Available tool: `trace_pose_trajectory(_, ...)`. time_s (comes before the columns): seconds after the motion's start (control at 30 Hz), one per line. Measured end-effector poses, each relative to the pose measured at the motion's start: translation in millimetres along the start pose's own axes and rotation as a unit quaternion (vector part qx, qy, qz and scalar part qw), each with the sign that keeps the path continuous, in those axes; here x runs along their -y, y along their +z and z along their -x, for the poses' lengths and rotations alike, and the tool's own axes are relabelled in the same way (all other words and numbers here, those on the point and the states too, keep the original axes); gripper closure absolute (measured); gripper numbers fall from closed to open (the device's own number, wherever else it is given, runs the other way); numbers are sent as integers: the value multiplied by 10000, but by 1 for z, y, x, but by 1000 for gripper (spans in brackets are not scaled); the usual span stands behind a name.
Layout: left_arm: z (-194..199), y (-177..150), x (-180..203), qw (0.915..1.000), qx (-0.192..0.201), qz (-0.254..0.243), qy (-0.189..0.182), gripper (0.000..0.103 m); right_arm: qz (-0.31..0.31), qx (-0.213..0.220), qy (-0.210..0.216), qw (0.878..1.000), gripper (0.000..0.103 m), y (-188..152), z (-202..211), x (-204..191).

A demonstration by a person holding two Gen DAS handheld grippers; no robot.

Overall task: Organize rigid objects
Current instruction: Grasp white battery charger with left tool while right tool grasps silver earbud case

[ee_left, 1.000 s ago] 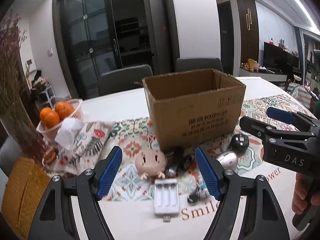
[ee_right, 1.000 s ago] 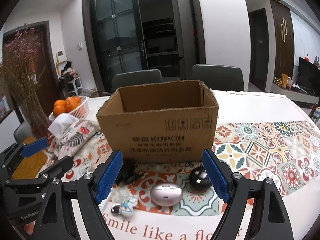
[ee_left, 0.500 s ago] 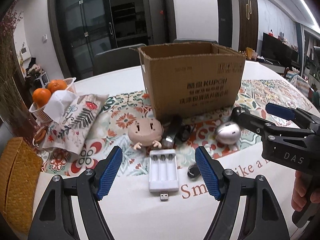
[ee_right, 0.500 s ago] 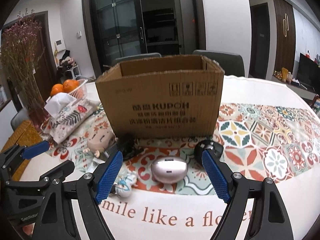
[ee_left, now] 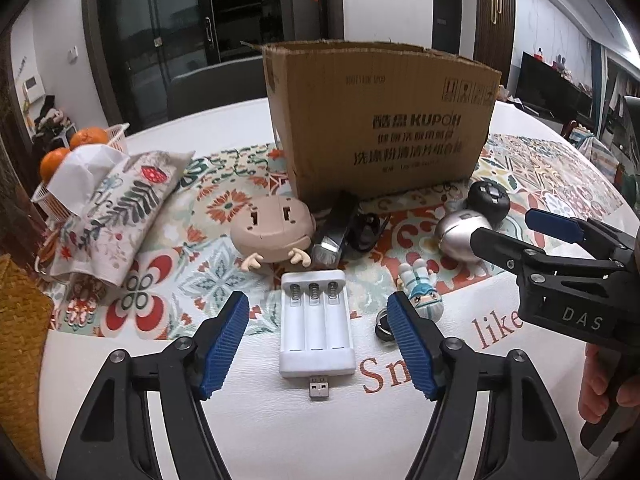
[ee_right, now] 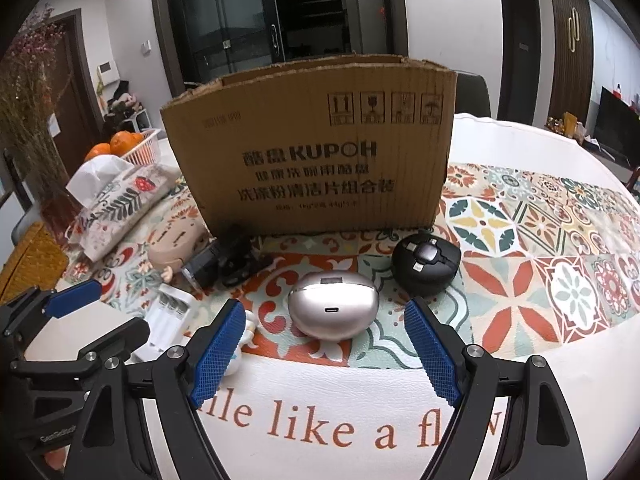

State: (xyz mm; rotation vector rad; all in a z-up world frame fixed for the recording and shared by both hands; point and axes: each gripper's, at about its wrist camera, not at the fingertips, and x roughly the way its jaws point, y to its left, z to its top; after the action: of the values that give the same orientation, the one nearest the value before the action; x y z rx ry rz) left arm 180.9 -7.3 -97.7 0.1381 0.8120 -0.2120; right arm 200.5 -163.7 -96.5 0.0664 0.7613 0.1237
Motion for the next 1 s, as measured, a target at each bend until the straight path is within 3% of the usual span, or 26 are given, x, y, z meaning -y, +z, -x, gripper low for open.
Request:
trace_pose_trajectory(0.53, -35, -3, -4, 9991, -383, 71, -166, 39, -11, -384, -9, 9993, 21, -2, -37, 5)
trace_pose_trajectory(0.77, -46, -5, -8, 9978, -557, 209, -293, 56, -37, -485, -29, 9988, 21, -3, -50, 8)
trace_pose_trajectory(1.0, -46, -8, -9, 9979, -497, 252, -333, 56, -23, -608, -66, 9981, 24, -1, -59, 7)
